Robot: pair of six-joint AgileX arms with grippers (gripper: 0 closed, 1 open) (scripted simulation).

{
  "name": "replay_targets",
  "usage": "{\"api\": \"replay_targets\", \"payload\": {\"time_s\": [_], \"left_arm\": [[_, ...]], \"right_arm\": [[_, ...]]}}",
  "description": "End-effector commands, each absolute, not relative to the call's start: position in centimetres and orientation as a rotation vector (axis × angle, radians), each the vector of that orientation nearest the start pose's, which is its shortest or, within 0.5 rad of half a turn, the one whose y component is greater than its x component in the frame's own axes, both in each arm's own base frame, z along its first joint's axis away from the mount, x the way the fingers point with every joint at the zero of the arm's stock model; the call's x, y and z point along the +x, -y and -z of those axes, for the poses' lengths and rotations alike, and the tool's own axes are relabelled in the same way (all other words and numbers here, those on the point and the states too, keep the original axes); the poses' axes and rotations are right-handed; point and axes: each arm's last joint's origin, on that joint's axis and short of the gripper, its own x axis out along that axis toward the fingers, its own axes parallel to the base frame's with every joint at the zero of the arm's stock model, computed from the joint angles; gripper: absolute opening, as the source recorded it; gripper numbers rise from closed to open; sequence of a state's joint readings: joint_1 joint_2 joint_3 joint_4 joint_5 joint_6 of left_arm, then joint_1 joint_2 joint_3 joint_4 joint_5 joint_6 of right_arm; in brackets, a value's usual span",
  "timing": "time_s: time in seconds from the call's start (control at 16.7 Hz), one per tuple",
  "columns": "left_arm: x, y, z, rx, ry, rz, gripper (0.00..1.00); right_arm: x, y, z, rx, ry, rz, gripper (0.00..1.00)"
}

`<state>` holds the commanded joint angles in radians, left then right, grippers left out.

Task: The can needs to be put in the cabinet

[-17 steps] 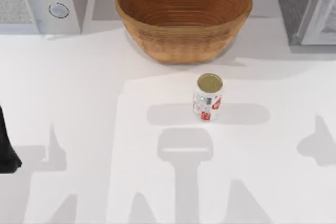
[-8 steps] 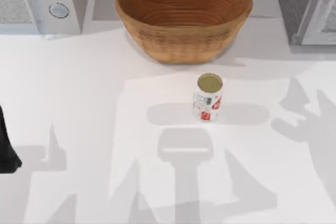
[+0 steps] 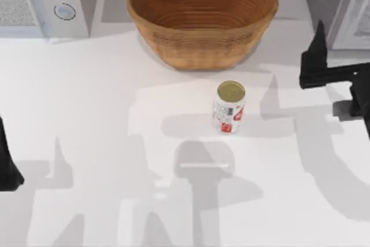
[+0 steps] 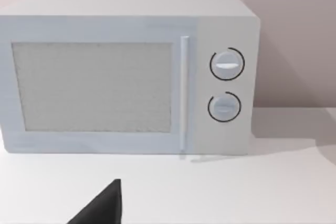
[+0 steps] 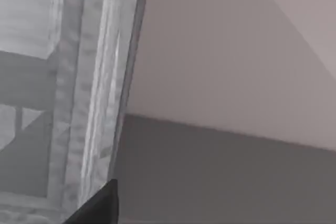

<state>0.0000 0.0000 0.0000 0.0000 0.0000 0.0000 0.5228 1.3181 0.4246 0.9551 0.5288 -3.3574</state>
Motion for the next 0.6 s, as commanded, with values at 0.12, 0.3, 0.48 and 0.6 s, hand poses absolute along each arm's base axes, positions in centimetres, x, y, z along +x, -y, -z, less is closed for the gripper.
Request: {"api": "replay_targets", "payload": {"time_s": [0.12, 0.3, 0.48, 0.6], "left_arm": [[10.6, 0.1, -16.0, 0.000, 0.000, 0.000, 1.00], [10.6, 0.1, -16.0, 0.000, 0.000, 0.000, 1.00], [10.6, 0.1, -16.0, 0.000, 0.000, 0.000, 1.00], [10.6, 0.1, -16.0, 0.000, 0.000, 0.000, 1.00]], "right_arm": [[23.7, -13.4, -19.6, -3.655, -0.018, 0.108, 1.00], [24.7, -16.4, -17.3, -4.123, -0.047, 0.108, 1.00], [25.1, -19.2, -14.5, -4.573, -0.077, 0.100, 1.00], [25.0, -20.8, -12.5, -4.859, -0.097, 0.090, 1.00]]}}
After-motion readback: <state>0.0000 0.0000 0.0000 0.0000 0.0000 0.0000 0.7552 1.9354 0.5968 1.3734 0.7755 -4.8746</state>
